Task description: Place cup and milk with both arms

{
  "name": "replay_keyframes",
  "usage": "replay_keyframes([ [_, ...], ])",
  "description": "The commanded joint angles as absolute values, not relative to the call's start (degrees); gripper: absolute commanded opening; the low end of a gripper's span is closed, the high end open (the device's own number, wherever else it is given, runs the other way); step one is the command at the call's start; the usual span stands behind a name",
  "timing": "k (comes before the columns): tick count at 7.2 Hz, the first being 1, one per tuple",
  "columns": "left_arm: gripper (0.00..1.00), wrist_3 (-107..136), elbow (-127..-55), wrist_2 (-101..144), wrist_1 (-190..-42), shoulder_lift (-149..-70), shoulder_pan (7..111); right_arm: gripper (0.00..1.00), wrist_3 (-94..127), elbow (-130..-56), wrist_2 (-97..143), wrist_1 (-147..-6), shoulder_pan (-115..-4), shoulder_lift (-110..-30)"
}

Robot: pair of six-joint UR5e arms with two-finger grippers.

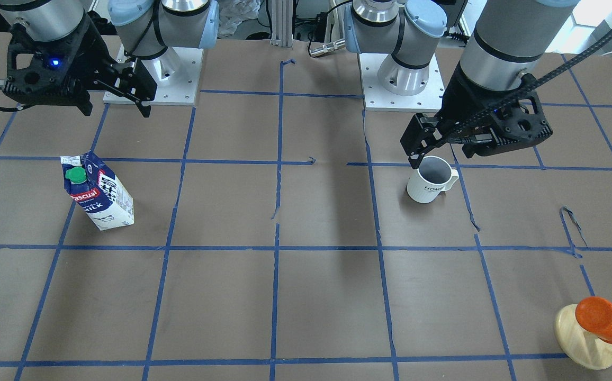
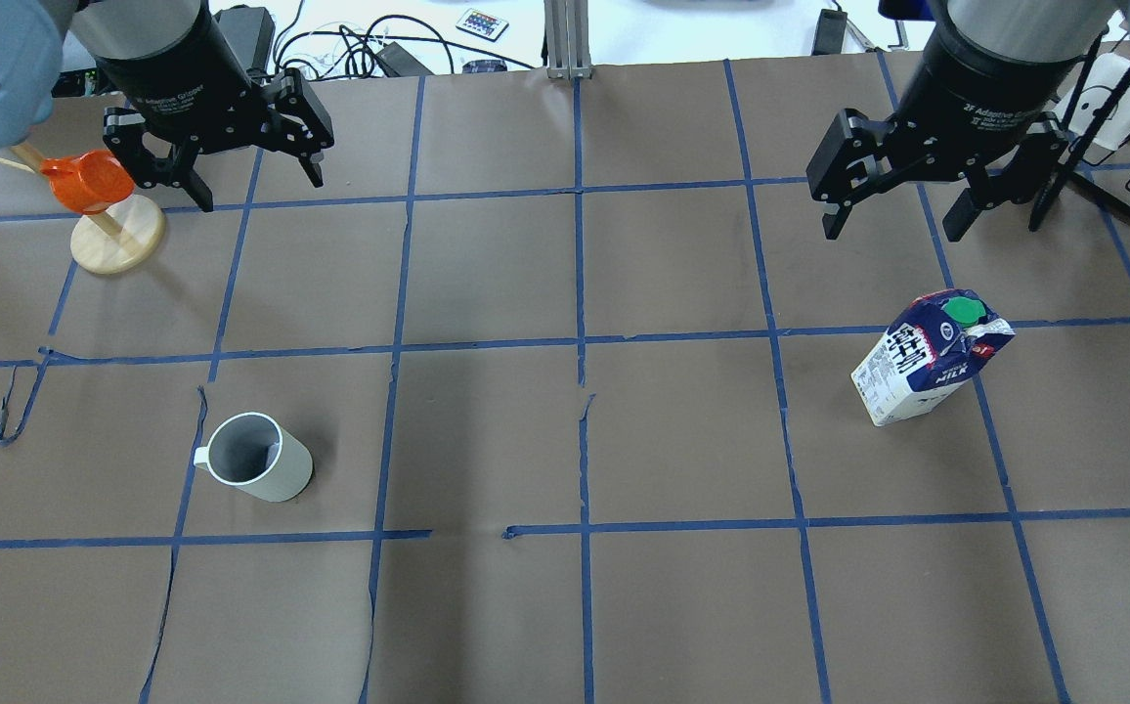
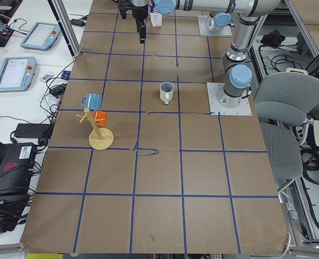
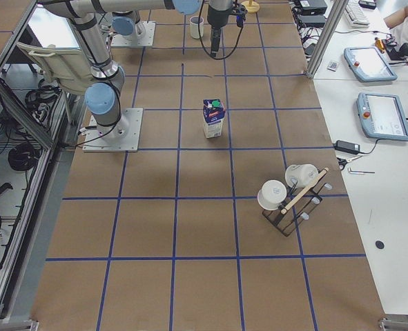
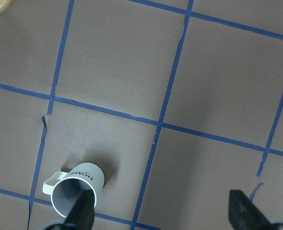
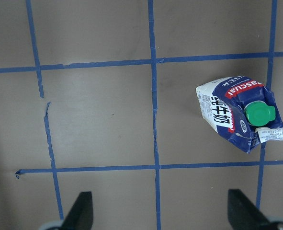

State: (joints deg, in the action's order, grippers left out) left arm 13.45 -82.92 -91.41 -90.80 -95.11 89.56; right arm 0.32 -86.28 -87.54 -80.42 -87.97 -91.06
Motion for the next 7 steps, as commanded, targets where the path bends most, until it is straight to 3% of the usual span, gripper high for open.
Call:
replay_keyframes([
  [1, 1.00, 13.45, -82.88, -91.41, -91.32, -95.10, 89.56, 1.00, 0.26, -86.31, -87.63, -80.51, -87.98, -91.05],
  [7, 1.00, 13.45, -82.71, -91.67, -91.23, -94.66, 89.47, 1.00, -0.09, -86.40, -87.89, -81.03, -88.24, -90.62],
])
